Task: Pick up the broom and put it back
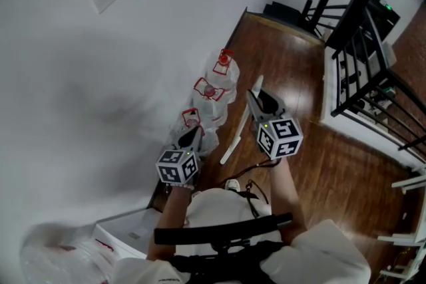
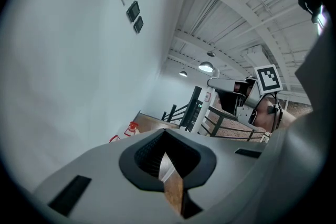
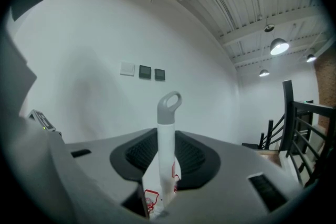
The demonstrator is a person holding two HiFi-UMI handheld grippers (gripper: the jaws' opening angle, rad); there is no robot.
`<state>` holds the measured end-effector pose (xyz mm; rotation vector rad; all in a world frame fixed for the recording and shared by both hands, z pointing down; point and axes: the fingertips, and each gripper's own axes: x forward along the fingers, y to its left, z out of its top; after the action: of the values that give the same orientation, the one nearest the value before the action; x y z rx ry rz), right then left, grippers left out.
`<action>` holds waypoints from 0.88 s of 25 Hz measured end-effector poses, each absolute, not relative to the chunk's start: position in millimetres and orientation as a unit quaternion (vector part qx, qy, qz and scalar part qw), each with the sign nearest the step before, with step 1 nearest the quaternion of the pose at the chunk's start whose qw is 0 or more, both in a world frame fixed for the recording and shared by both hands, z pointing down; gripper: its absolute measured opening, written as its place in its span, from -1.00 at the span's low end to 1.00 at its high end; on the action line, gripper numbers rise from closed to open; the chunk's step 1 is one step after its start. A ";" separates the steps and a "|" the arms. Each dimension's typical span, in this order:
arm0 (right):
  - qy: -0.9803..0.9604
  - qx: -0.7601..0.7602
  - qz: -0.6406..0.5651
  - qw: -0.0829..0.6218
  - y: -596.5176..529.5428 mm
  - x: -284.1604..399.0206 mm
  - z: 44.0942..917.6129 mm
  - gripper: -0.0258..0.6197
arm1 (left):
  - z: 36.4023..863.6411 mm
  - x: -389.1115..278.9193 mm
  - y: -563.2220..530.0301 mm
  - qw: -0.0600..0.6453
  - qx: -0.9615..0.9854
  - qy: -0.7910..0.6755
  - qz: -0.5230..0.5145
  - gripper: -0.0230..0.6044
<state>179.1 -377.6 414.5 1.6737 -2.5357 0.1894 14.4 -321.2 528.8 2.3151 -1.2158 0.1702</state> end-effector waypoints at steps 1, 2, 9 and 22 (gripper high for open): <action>-0.832 0.549 0.064 0.050 -377.3 179.4 416.4 -0.53 | 529.7 14.3 -320.0 0.258 0.853 -0.449 0.064 -0.97; -0.832 0.548 0.067 0.051 -376.9 179.7 419.2 -0.53 | 530.9 14.1 -318.7 0.260 0.852 -0.449 0.066 -0.97; -0.845 0.523 0.079 0.081 -372.9 171.7 462.9 -0.53 | 531.9 7.8 -306.0 0.258 0.851 -0.453 0.063 -0.97; -0.857 0.458 0.130 0.196 -394.6 134.0 625.9 -0.53 | 556.2 -30.4 -272.9 0.290 0.819 -0.490 0.066 -0.97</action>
<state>134.0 -394.6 625.9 1.2844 -2.4014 0.3655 -30.4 -272.9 556.2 2.1860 -1.3064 0.1770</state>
